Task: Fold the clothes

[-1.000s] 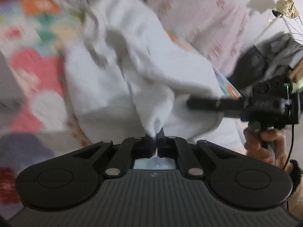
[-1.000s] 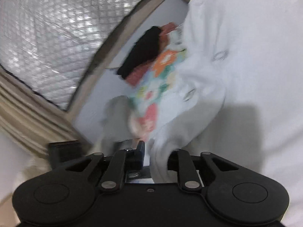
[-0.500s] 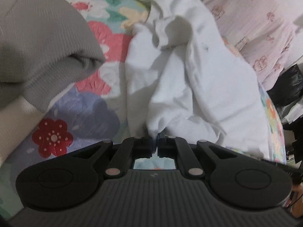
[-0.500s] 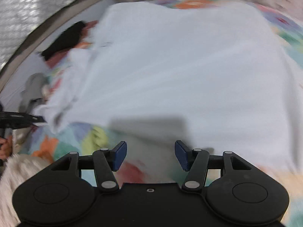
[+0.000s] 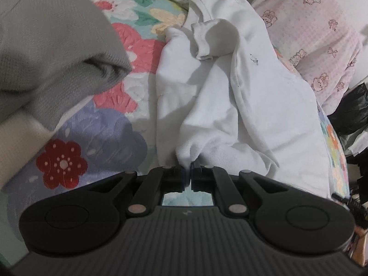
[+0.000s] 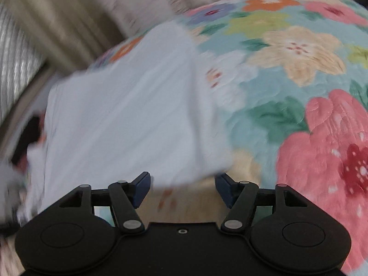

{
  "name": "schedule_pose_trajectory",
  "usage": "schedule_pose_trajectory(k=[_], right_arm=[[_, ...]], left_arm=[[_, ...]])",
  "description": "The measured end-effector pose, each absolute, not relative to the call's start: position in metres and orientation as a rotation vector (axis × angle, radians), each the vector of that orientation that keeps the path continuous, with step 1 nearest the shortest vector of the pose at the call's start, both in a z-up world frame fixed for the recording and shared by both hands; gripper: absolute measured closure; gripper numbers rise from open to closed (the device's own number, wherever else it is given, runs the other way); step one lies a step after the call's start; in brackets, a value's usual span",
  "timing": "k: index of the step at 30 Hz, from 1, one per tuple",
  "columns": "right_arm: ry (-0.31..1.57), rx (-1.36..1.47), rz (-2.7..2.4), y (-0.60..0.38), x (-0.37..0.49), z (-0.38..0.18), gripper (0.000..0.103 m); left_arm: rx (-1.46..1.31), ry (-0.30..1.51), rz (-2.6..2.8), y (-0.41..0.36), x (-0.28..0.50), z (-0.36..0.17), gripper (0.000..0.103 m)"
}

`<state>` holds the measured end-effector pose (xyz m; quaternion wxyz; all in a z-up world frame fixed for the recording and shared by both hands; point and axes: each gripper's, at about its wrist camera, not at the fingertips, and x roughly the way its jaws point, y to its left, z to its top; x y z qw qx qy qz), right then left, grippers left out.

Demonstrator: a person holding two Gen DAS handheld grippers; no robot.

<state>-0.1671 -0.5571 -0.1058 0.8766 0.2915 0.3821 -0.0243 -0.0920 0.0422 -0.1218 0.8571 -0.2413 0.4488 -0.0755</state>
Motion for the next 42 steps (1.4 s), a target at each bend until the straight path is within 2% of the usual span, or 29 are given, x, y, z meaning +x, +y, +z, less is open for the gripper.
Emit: schedule_pose_trajectory(k=[1, 2, 3, 7, 10, 14, 17, 18, 19, 20, 22, 24, 25, 30, 34, 38, 42], right_arm=[[0.781, 0.607, -0.057, -0.559, -0.159, -0.108, 0.045], [0.765, 0.606, -0.063, -0.560, -0.151, -0.111, 0.096], [0.758, 0.590, -0.071, -0.561, -0.145, -0.110, 0.093], [0.661, 0.444, -0.045, -0.549, -0.167, -0.063, 0.094], [0.649, 0.400, -0.037, -0.545, -0.194, -0.040, 0.095], [0.761, 0.301, -0.112, -0.550, -0.187, -0.066, 0.095], [0.845, 0.295, -0.147, -0.550, -0.179, -0.089, 0.093], [0.853, 0.251, -0.178, -0.546, -0.180, -0.088, 0.090], [0.853, 0.184, -0.224, -0.540, -0.181, -0.084, 0.073], [0.852, 0.100, -0.280, -0.533, -0.183, -0.078, 0.061], [0.806, -0.069, -0.376, -0.516, -0.189, -0.059, 0.055], [0.736, -0.142, -0.351, -0.496, -0.192, -0.037, 0.055], [0.709, -0.140, -0.295, -0.485, -0.190, -0.027, 0.055], [0.689, 0.002, 0.251, -0.385, -0.133, -0.012, 0.055], [0.650, -0.105, 0.571, -0.275, -0.077, -0.016, 0.055], [0.636, -0.212, 0.679, -0.197, -0.017, -0.021, 0.052], [0.708, -0.227, 0.682, -0.158, 0.043, -0.038, 0.047]], left_arm=[[-0.494, 0.941, -0.156, 0.040, -0.093, -0.117, 0.100], [-0.481, 0.940, -0.154, 0.039, -0.093, -0.113, 0.100], [-0.475, 0.935, -0.151, 0.038, -0.096, -0.107, 0.100], [-0.477, 0.918, -0.158, 0.033, -0.118, -0.080, 0.100], [-0.371, 0.960, -0.125, 0.017, -0.125, -0.078, 0.100], [-0.410, 1.079, -0.120, 0.015, -0.116, -0.118, 0.099], [-0.473, 1.081, -0.125, 0.026, -0.119, -0.123, 0.097], [-0.470, 1.066, -0.130, 0.028, -0.122, -0.114, 0.096], [-0.466, 1.052, -0.136, 0.031, -0.125, -0.106, 0.095], [-0.454, 1.033, -0.139, 0.033, -0.128, -0.096, 0.090], [-0.417, 0.983, -0.141, 0.038, -0.132, -0.076, 0.080], [-0.396, 0.921, -0.152, 0.043, -0.129, -0.058, 0.070], [-0.397, 0.895, -0.163, 0.045, -0.123, -0.051, 0.069], [-0.377, 0.888, -0.220, 0.035, -0.065, -0.053, 0.069], [-0.360, 0.867, -0.233, 0.029, -0.027, -0.069, 0.069], [-0.382, 0.856, -0.282, 0.033, -0.019, -0.088, 0.069], [-0.424, 0.883, -0.328, 0.038, -0.018, -0.110, 0.069]])
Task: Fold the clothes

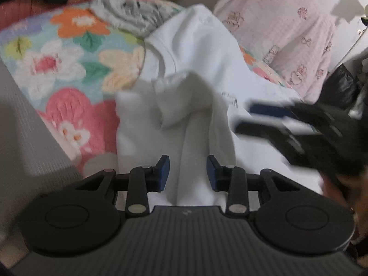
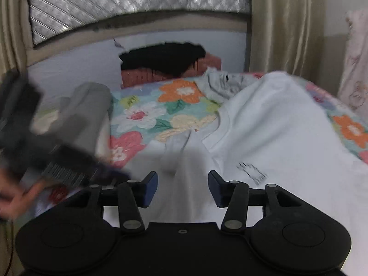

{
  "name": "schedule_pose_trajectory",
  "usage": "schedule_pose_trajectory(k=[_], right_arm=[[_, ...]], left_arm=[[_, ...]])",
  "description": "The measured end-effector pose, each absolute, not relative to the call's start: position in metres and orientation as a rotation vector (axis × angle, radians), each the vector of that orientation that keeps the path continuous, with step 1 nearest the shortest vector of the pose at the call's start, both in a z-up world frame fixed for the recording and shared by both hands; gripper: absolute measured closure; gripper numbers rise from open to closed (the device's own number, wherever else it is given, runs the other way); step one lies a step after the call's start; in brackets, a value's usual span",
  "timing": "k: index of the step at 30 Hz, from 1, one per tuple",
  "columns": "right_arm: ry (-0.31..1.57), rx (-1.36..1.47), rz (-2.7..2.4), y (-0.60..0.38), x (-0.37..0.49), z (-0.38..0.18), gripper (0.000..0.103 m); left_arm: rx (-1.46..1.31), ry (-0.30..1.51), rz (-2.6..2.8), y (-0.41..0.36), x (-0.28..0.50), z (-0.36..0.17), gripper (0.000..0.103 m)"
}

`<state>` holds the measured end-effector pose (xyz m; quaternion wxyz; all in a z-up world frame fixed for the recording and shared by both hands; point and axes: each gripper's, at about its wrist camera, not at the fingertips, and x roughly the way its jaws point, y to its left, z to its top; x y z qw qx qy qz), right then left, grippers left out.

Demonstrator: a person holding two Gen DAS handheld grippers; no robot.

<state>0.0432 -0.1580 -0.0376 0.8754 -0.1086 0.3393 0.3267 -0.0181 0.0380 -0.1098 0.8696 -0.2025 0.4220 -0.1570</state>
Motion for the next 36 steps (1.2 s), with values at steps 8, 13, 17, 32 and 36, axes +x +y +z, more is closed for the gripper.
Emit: schedule_pose_trajectory(k=[8, 13, 17, 32, 36], right_arm=[[0.732, -0.100, 0.757, -0.168, 0.086, -0.039, 0.091], [0.711, 0.171, 0.551, -0.259, 0.089, -0.041, 0.090], [0.830, 0.150, 0.389, -0.286, 0.090, -0.070, 0.080], [0.564, 0.323, 0.726, -0.246, 0.106, -0.027, 0.095], [0.632, 0.235, 0.652, -0.224, 0.127, -0.012, 0.081]], left_arm=[[-0.367, 0.961, -0.333, 0.021, -0.015, -0.127, 0.074], [-0.370, 0.991, -0.321, 0.017, -0.014, -0.131, 0.074], [-0.386, 0.998, -0.338, 0.018, -0.013, -0.131, 0.074], [-0.438, 0.789, -0.382, 0.034, -0.068, -0.078, 0.101], [-0.410, 0.873, -0.251, 0.037, -0.054, -0.105, 0.098]])
